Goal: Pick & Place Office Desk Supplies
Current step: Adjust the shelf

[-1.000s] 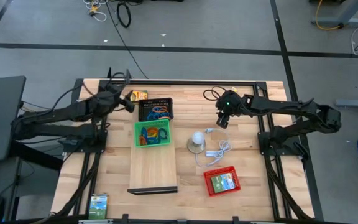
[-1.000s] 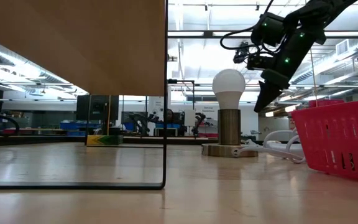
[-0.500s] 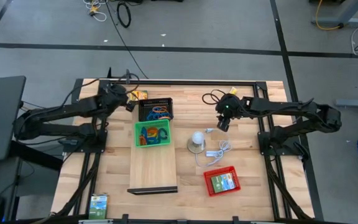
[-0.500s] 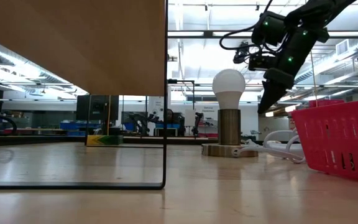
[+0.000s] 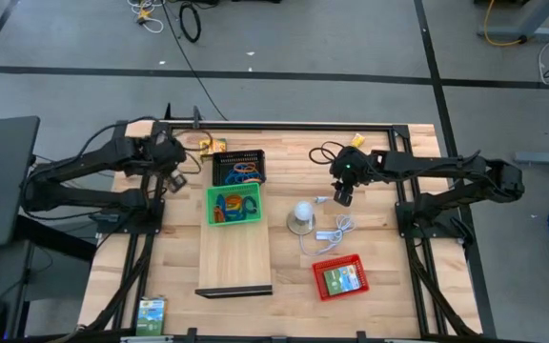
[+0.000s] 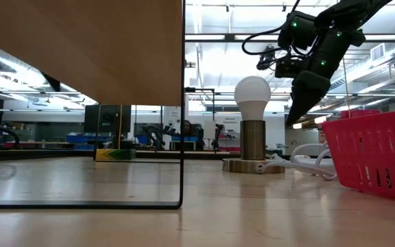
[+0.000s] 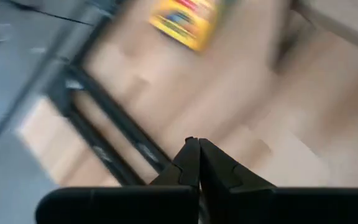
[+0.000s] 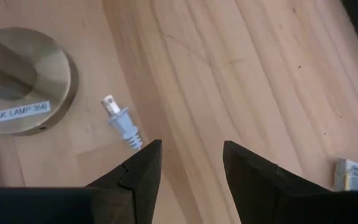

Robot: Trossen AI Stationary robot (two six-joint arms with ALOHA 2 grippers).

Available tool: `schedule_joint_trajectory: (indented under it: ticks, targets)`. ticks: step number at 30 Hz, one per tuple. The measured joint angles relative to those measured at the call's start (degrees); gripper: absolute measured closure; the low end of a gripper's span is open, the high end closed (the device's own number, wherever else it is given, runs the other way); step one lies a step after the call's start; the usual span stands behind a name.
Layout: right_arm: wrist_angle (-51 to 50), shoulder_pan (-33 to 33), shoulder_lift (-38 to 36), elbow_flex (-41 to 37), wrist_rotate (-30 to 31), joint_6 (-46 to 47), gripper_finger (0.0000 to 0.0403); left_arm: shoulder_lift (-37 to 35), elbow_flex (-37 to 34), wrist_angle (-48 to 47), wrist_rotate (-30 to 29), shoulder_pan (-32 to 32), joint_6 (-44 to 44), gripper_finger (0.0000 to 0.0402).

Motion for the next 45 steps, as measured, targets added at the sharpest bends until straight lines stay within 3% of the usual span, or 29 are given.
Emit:
schedule_joint_trajectory:
  ticks: [5, 10, 20, 35, 45]
  targets:
    - [-1.34, 0.0, 0.0, 0.0, -0.69, -0.4, 0.0222, 0.48, 0.05, 1.1, 15.48, -5.76, 8.16, 0.0399]
    - [-1.05, 0.13, 0.0, 0.0, -0.67, -1.24, 0.0222, 3.15, 0.05, 3.12, 22.09, -13.46, 13.47, 0.04]
    - [-0.2, 0.28, -0.74, -0.02, -0.2, -1.87, 0.0222, 13.81, 0.03, 10.31, 21.97, -21.54, 13.57, 0.04]
    - [-0.47, 0.57, -12.34, -0.04, 2.92, 0.78, 0.0222, 20.0, -0.01, 19.32, 21.61, -21.91, 16.87, 0.0401]
    - [-0.74, 2.37, -13.9, -0.04, 3.57, 1.76, 0.0222, 21.66, -0.01, 25.72, 22.92, -21.9, 17.14, 0.0401]
